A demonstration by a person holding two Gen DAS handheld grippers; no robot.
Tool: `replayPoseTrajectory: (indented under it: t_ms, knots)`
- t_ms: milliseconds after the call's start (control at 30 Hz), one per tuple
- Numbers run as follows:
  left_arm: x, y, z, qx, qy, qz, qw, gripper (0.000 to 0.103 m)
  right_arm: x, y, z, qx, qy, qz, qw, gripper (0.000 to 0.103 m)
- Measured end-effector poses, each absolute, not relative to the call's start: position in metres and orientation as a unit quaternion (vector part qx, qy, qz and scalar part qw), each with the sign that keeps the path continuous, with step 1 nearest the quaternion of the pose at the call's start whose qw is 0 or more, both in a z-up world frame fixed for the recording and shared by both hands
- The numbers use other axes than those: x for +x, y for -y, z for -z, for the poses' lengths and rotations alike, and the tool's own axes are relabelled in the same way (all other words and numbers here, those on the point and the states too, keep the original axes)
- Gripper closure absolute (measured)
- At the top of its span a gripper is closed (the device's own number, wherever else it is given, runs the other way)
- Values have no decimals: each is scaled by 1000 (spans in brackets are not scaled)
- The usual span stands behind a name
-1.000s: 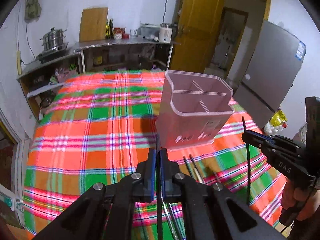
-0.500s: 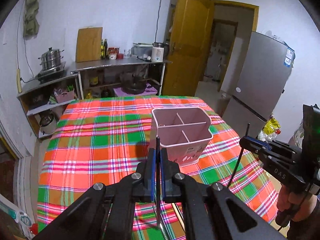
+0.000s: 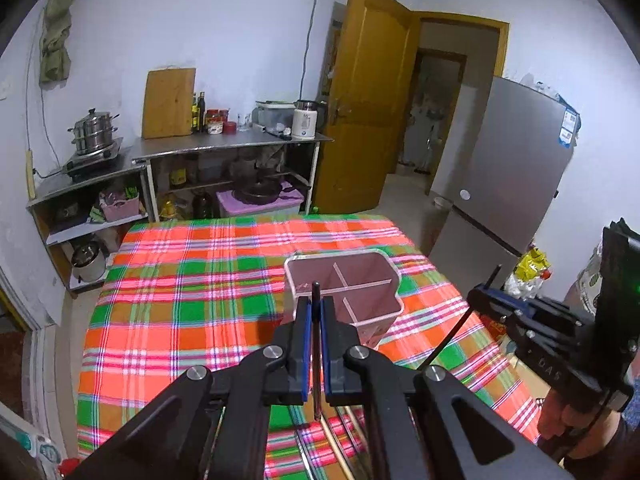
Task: Organize utensils
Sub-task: 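Lift both held chopsticks and lower them into the pink basket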
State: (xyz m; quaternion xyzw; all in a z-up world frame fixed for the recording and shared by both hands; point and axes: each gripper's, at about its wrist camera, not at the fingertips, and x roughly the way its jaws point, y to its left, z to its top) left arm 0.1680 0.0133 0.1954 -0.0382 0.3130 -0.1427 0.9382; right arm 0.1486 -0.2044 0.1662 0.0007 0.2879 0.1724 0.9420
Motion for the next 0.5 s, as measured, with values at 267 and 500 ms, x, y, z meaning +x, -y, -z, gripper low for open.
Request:
replayPoseTrajectory:
  t_ms: [267,500]
  knots:
    - [191,-3,-238,-48,-290,154,943,99,158,201,-195,12,-260,-182,948,99]
    - [212,-4,-273,-57,-259,152,952,99,172,203,-225,34,-225,-180,957,99]
